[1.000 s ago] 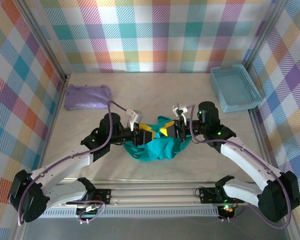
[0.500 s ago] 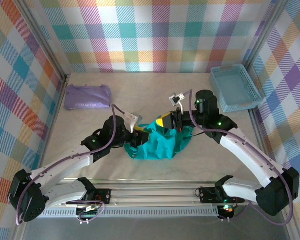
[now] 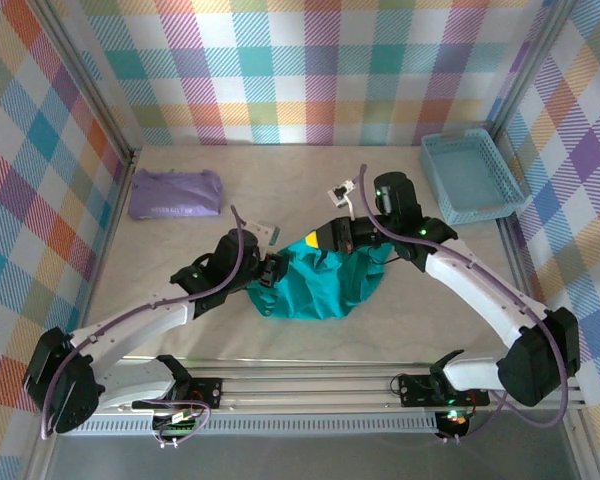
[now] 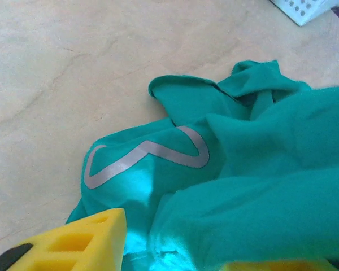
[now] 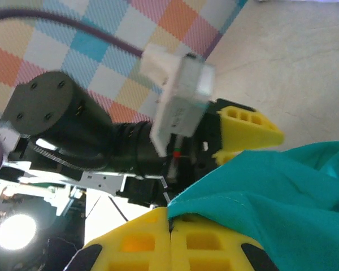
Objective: Fold the inside-out t-shirt
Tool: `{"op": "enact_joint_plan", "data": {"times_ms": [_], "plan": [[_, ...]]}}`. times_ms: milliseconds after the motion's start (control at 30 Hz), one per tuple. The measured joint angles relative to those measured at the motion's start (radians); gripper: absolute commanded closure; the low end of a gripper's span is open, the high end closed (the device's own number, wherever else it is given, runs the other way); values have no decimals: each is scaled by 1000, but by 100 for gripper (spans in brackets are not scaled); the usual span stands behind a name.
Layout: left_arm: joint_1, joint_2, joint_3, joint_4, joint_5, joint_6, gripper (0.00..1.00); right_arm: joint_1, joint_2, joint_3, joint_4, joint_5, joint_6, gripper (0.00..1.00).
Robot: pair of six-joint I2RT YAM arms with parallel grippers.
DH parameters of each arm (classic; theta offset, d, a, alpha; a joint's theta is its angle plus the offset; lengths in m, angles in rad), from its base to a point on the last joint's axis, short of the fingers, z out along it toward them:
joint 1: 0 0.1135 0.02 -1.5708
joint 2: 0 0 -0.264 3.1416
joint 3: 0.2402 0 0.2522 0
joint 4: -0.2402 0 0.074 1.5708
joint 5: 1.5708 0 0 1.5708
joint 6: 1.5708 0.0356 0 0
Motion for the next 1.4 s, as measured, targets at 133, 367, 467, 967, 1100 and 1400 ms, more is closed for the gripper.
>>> {"op": "enact_joint_plan", "data": {"times_ms": [133,367,467,967,1100,1400], "plan": [[-1,-168,-91,43,61,17,34,0,42,26,-21,27,20,100],[-17,-200,-75,161,150,51,32,0,67,27,-34,26,58,100],[-29,-86,-17,174,172,79,43,0,67,27,-31,16,77,100],[-32,-33,12,215,281,50,100,-4,-97,-25,-184,286,-86,62],[-32,-69,-3,214,306,28,100,-1,-223,-97,-183,405,-170,61],[-32,-92,-6,203,314,22,100,68,-153,-110,-183,598,-248,47]]}}
